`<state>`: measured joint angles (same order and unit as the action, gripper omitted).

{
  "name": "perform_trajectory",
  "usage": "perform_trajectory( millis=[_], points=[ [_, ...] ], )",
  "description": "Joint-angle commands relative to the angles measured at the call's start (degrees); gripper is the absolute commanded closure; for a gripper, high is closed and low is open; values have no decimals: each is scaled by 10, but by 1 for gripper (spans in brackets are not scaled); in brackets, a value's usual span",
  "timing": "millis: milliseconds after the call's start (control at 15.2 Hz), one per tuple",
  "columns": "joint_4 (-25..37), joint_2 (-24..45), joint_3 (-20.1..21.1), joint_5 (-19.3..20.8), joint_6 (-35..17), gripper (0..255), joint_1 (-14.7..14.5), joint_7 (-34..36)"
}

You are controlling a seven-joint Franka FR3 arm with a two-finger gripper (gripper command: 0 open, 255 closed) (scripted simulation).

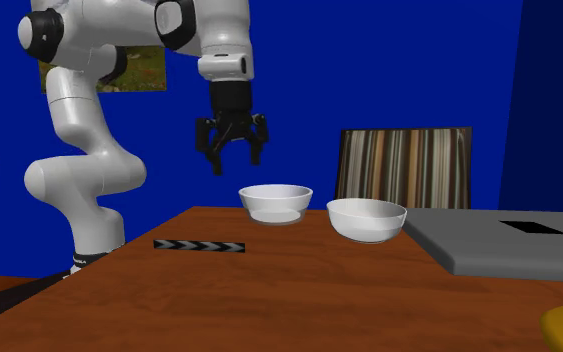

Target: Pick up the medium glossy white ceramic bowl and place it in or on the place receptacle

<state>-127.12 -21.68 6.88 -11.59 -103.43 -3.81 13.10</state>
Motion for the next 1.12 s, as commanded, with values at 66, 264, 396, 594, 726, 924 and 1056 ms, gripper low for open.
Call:
perform_trajectory(
  millis=[66, 264, 396, 594, 726, 924, 1056],
  points=[
    [24, 52, 16, -9, -37, 0, -9, 14],
    [59, 110, 29, -13, -68, 0, -16, 26],
    [86, 149, 37, -13, -85, 0, -21, 34],
    [133, 209, 48, -10, -107, 0, -29, 48],
    [167, 249, 54, -6, -119, 0, -35, 57],
    [225, 311, 61, 2, -131, 0, -45, 72],
    [268, 354, 64, 9, -136, 0, -54, 81]
  ],
)
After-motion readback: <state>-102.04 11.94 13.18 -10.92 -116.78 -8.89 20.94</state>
